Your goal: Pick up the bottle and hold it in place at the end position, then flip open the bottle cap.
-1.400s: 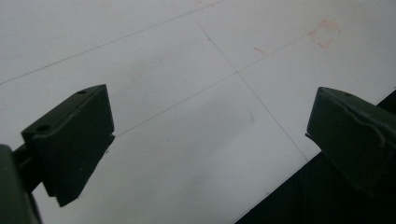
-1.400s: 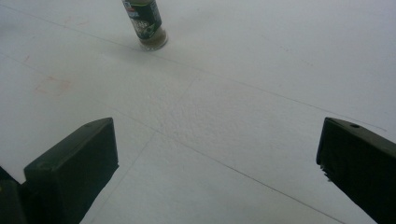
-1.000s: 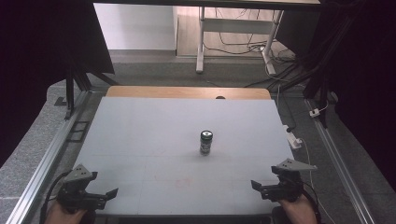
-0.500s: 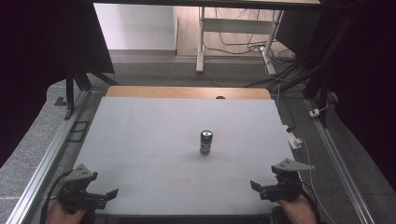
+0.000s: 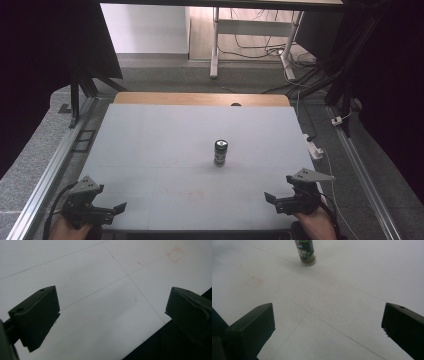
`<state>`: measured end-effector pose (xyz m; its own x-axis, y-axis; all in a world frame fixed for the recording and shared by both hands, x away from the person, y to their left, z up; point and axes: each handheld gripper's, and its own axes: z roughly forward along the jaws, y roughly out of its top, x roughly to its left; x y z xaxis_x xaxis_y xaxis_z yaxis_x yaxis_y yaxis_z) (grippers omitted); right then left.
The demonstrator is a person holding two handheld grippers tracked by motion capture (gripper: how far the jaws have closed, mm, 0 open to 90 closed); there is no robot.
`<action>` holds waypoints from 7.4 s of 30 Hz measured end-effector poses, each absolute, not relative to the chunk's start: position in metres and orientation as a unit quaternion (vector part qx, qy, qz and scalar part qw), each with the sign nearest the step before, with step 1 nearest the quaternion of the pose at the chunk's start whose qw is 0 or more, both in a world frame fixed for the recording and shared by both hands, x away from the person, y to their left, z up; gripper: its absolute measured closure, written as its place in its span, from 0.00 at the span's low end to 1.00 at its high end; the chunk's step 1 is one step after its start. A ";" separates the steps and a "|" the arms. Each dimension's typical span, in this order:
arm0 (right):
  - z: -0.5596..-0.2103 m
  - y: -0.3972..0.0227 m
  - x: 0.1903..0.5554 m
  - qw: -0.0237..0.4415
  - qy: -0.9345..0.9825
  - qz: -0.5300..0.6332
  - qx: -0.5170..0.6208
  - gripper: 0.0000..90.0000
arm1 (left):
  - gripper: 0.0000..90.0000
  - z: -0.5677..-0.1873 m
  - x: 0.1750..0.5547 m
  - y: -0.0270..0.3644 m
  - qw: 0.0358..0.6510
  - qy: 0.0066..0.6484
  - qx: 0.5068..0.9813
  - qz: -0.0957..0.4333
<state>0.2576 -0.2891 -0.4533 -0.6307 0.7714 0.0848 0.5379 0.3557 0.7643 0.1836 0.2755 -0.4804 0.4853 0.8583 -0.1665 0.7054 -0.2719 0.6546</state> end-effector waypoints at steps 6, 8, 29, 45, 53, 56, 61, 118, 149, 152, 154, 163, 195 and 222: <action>-0.454 -0.286 0.259 0.141 0.816 0.400 0.394 0.00 | 0.00 -0.481 0.184 0.276 0.345 0.497 0.789 0.109; -0.453 -0.285 0.260 0.143 0.816 0.402 0.390 0.00 | 0.00 -0.481 0.184 0.276 0.345 0.497 0.789 0.109; -0.453 -0.258 0.276 0.132 0.827 0.430 0.338 0.00 | 0.00 -0.481 0.183 0.277 0.346 0.500 0.786 0.108; -0.456 -0.233 0.303 0.123 0.831 0.429 0.331 0.00 | 0.00 -0.481 0.184 0.277 0.345 0.496 0.790 0.102; -0.460 -0.219 0.318 0.110 0.841 0.417 0.327 0.00 | 0.00 -0.481 0.184 0.277 0.345 0.498 0.789 0.103; -0.461 -0.212 0.324 0.111 0.845 0.412 0.322 0.00 | 0.00 -0.481 0.184 0.277 0.345 0.499 0.789 0.103; -0.466 -0.202 0.333 0.122 0.850 0.401 0.318 0.00 | 0.00 -0.481 0.184 0.277 0.344 0.500 0.788 0.104; -0.503 -0.147 0.392 0.128 0.877 0.391 0.247 0.59 | 0.00 -0.481 0.184 0.277 0.345 0.493 0.792 0.100; -0.493 -0.094 0.418 0.120 0.879 0.396 0.236 0.59 | 0.00 -0.481 0.185 0.277 0.345 0.494 0.792 0.098; -0.496 -0.091 0.420 0.121 0.880 0.393 0.236 0.59 | 0.00 -0.481 0.185 0.277 0.344 0.493 0.793 0.098; -0.498 -0.089 0.420 0.124 0.880 0.392 0.237 0.59 | 0.00 -0.481 0.185 0.277 0.344 0.493 0.793 0.098; -0.506 -0.086 0.420 0.122 0.880 0.394 0.236 0.59 | 0.00 -0.481 0.185 0.277 0.345 0.493 0.793 0.097; -0.506 -0.086 0.419 0.125 0.882 0.391 0.233 0.59 | 0.00 -0.478 0.190 0.274 0.361 0.481 0.792 0.105; -0.506 -0.087 0.421 0.119 0.884 0.390 0.230 0.59 | 0.00 -0.472 0.240 0.240 0.431 0.402 0.802 0.097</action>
<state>0.4206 -0.0868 -0.5058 -0.8660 0.4991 -0.0317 0.3133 0.5908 0.7435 0.2403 0.2395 -0.4721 0.6581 0.7284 -0.1909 0.5618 -0.3061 0.7686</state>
